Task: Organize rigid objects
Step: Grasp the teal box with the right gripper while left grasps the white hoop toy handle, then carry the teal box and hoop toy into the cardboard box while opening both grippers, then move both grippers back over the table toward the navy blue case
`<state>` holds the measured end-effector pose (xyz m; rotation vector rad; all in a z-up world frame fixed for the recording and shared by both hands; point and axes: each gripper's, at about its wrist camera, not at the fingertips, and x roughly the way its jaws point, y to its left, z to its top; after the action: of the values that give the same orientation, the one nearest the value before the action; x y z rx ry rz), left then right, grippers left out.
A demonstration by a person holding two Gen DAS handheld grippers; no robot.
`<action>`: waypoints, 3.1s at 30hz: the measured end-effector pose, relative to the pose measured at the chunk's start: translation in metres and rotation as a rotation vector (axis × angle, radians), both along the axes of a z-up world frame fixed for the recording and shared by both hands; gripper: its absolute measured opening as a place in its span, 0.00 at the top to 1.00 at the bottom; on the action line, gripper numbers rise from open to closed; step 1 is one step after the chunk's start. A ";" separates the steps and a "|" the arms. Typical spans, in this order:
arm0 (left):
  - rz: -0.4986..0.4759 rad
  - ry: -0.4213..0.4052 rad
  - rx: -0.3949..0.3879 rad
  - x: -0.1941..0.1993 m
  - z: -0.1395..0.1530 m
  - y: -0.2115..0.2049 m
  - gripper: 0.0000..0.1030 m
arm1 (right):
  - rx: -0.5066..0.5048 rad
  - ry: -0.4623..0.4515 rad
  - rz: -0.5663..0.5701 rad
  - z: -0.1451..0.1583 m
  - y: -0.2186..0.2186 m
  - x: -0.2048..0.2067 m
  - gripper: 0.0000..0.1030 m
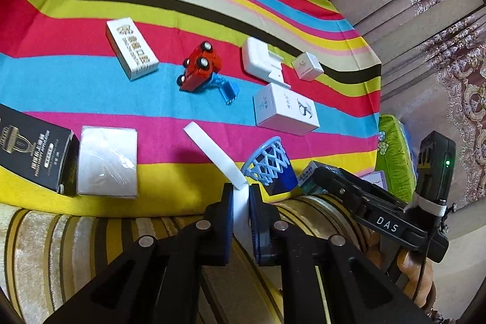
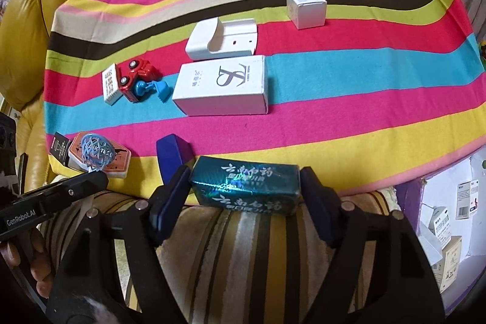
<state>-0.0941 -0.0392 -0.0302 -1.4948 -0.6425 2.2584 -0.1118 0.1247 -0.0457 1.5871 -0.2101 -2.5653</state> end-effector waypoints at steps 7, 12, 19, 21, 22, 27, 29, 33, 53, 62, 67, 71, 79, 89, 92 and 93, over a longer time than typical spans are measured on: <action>-0.036 0.038 0.031 0.002 0.018 0.024 0.90 | -0.051 0.052 -0.042 0.017 0.022 0.014 0.26; -0.113 0.071 0.070 0.000 0.032 0.066 0.90 | -0.065 0.091 -0.097 0.032 0.054 0.028 0.26; -0.269 0.065 0.138 -0.001 0.045 0.142 0.90 | -0.050 0.118 -0.255 0.043 0.137 0.061 0.26; -0.318 0.053 0.143 -0.002 0.045 0.169 0.90 | -0.043 0.115 -0.311 0.041 0.163 0.070 0.26; -0.335 0.049 0.139 -0.002 0.044 0.178 0.90 | -0.039 0.113 -0.337 0.040 0.175 0.074 0.26; -0.432 0.012 0.130 -0.007 0.034 0.236 0.90 | -0.016 0.098 -0.454 0.032 0.228 0.091 0.26; -0.453 0.006 0.131 -0.007 0.032 0.252 0.90 | -0.008 0.092 -0.491 0.027 0.245 0.095 0.26; -0.505 -0.033 0.130 -0.008 0.019 0.288 0.90 | 0.017 0.085 -0.547 0.021 0.271 0.100 0.26; -0.489 -0.003 0.101 -0.017 0.011 0.301 0.40 | 0.025 0.064 -0.593 0.010 0.282 0.104 0.18; -0.469 0.132 0.048 -0.012 0.035 0.274 0.40 | 0.038 0.064 -0.544 0.019 0.261 0.098 0.18; -0.420 0.189 0.017 -0.010 0.042 0.246 0.40 | 0.046 0.068 -0.515 0.025 0.246 0.092 0.16; -0.370 0.208 0.007 -0.010 0.043 0.221 0.40 | 0.050 0.066 -0.492 0.027 0.233 0.087 0.16; -0.283 0.205 -0.010 -0.010 0.040 0.177 0.40 | 0.050 0.063 -0.411 0.030 0.196 0.076 0.15; -0.180 0.163 -0.030 -0.020 0.031 0.114 0.39 | 0.032 0.049 -0.328 0.026 0.157 0.066 0.15; -0.182 0.159 -0.091 -0.024 0.028 0.098 0.39 | 0.031 0.045 -0.309 0.025 0.147 0.064 0.15; -0.192 0.157 -0.108 -0.024 0.027 0.094 0.39 | 0.028 0.043 -0.297 0.024 0.143 0.063 0.15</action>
<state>-0.1185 0.0551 -0.0032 -1.3467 -0.3213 2.2626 -0.0492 0.2675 -0.0220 1.6164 -0.4391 -2.8287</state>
